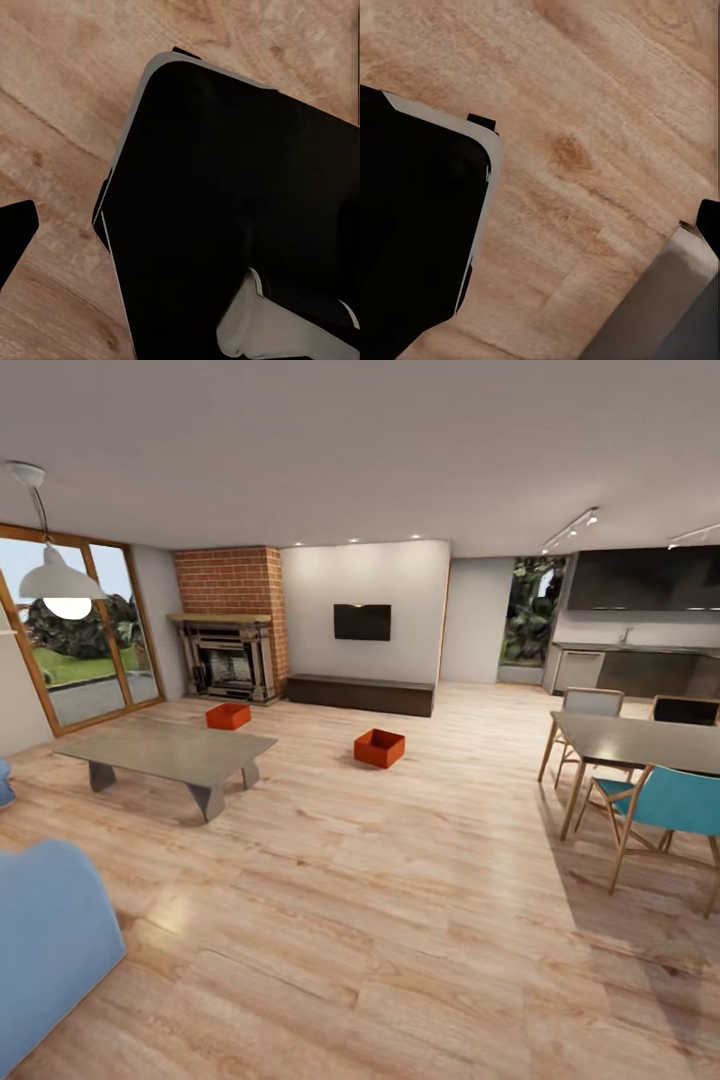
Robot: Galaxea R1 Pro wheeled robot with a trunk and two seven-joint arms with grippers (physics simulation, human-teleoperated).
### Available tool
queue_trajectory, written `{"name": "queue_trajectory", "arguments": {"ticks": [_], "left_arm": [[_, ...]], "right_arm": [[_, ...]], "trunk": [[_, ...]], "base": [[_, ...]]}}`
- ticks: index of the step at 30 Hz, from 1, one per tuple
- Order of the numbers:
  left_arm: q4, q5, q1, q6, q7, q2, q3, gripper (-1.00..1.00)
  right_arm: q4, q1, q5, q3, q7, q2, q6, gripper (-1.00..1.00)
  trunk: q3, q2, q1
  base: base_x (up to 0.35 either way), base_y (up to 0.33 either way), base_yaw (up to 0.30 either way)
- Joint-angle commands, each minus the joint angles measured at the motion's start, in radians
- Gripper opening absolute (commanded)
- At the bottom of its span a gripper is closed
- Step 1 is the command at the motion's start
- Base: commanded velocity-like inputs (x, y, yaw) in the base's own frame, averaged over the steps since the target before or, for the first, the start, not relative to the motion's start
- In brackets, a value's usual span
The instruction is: Move the two storage containers from the living room to the garage. In the garage, place one container on the floor and stack the other container on top of it (either order is fine).
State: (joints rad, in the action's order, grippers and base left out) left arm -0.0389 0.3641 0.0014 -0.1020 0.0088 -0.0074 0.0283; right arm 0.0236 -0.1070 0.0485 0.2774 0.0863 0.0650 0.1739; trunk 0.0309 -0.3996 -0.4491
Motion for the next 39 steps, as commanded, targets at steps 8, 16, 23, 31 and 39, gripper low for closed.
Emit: {"name": "queue_trajectory", "arguments": {"ticks": [8,16,23,31,39], "left_arm": [[-0.002,0.002,0.000,0.002,0.002,0.002,0.003,1.00],[-0.140,0.004,-0.001,0.061,0.027,0.011,0.003,1.00],[-0.137,0.004,-0.001,0.073,0.029,0.013,0.002,1.00],[-0.138,0.001,-0.001,0.070,0.030,0.016,0.003,1.00],[-0.135,0.002,-0.001,0.073,0.030,0.018,0.002,1.00]], "right_arm": [[0.003,-0.001,0.005,0.003,0.005,-0.001,0.004,1.00],[0.003,-0.001,0.007,0.006,0.005,0.003,0.004,1.00],[0.003,-0.001,0.006,0.003,0.005,0.001,0.004,1.00],[0.003,-0.001,0.003,0.005,0.005,0.000,0.002,1.00],[0.003,0.000,0.002,0.003,0.004,0.000,0.002,1.00]], "trunk": [[0.000,0.000,-0.001],[0.000,0.000,-0.001],[0.000,0.000,-0.001],[0.000,0.000,-0.001],[0.000,0.000,-0.001]], "base": [[0.323,0.000,0.000],[0.324,0.000,0.000],[0.324,0.000,0.000],[0.324,0.000,0.000],[0.324,0.000,0.000]]}}
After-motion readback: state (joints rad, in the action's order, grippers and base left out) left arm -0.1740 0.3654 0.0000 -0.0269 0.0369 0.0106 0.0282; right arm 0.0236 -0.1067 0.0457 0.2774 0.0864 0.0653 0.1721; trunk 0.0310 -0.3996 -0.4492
